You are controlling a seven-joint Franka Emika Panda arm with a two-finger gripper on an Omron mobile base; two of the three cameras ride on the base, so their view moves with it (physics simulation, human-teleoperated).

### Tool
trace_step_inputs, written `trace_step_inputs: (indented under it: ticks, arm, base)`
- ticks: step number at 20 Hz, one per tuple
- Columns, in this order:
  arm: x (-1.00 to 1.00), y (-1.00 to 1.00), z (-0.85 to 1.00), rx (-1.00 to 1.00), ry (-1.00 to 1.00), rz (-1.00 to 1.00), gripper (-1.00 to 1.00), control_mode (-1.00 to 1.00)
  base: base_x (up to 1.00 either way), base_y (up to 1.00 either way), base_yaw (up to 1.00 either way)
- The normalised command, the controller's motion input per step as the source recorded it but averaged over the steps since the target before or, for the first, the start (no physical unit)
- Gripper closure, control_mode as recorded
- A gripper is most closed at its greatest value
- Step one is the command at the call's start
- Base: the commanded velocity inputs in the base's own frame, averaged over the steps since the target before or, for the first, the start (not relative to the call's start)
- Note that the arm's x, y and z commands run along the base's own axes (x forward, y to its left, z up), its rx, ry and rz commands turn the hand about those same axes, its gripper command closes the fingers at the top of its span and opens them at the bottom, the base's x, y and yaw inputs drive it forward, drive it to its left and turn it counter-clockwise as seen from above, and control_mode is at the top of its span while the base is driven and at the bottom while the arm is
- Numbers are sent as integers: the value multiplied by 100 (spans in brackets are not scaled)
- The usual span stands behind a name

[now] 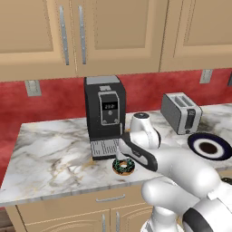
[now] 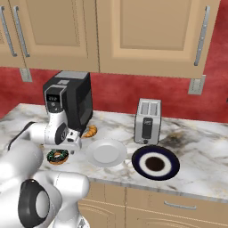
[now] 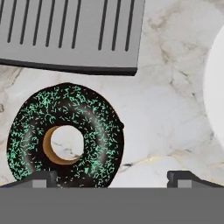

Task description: Place the pastries on the plates.

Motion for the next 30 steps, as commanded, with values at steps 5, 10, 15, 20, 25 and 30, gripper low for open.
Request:
trace_step_inputs:
  ticks: [5, 10, 15, 20, 25, 30]
  arm:
    - [7, 9, -14, 0, 0, 0, -100, -100]
    - [12, 7, -13, 0, 0, 0, -100, -100]
    - [20, 0, -10, 0, 0, 0, -100, -100]
    - [11, 0, -28, 0, 0, 0, -100, -100]
    - [1, 0, -30, 0, 0, 0, -100, -100]
    - [0, 0, -30, 0, 0, 0, -100, -100]
  base:
    - [0, 0, 0]
    - [0, 0, 0]
    - [0, 0, 0]
    - [0, 0, 0]
    - [0, 0, 0]
    - [0, 0, 0]
